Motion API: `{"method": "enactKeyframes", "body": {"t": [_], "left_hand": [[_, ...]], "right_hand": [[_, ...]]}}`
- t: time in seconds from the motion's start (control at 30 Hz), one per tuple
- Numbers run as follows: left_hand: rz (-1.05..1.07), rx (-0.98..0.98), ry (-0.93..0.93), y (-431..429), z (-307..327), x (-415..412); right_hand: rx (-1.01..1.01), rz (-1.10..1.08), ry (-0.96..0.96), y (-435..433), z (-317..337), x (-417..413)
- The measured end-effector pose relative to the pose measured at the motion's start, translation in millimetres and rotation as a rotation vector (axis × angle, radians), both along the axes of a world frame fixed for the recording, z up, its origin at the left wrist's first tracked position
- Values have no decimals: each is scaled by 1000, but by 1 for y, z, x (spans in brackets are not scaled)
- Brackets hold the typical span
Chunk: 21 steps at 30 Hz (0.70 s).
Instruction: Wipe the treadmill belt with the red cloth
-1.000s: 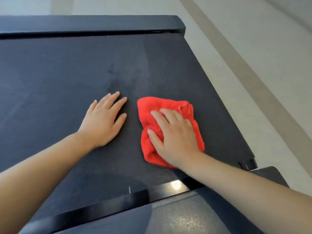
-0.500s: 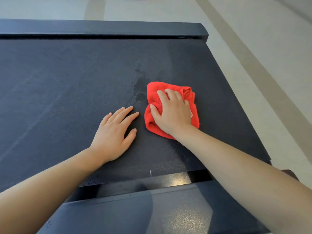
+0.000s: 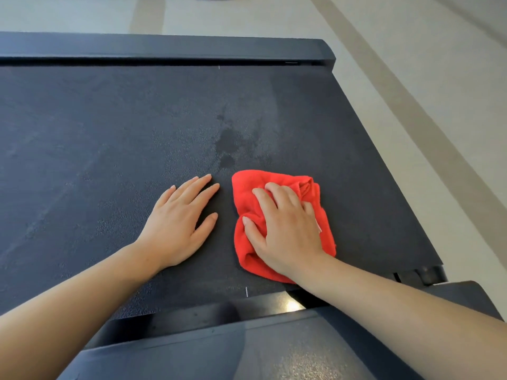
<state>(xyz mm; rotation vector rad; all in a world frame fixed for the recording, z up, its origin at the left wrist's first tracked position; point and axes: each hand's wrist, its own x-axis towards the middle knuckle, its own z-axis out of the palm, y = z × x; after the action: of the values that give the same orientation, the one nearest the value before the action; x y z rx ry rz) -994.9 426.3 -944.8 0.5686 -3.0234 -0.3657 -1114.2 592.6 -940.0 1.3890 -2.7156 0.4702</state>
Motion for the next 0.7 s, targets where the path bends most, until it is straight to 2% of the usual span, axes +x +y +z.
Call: {"method": "enactKeyframes", "body": {"t": [0.23, 0.5, 0.7], "left_hand": [[54, -17, -2, -38, -8, -47], [226, 10, 6, -136, -10, -166], [322, -45, 63, -156, -22, -213]], "right_hand": [[-76, -31, 10, -66, -5, -40], [-84, -105, 0, -153, -8, -139], [-72, -94, -5, -206, -9, -207]]}}
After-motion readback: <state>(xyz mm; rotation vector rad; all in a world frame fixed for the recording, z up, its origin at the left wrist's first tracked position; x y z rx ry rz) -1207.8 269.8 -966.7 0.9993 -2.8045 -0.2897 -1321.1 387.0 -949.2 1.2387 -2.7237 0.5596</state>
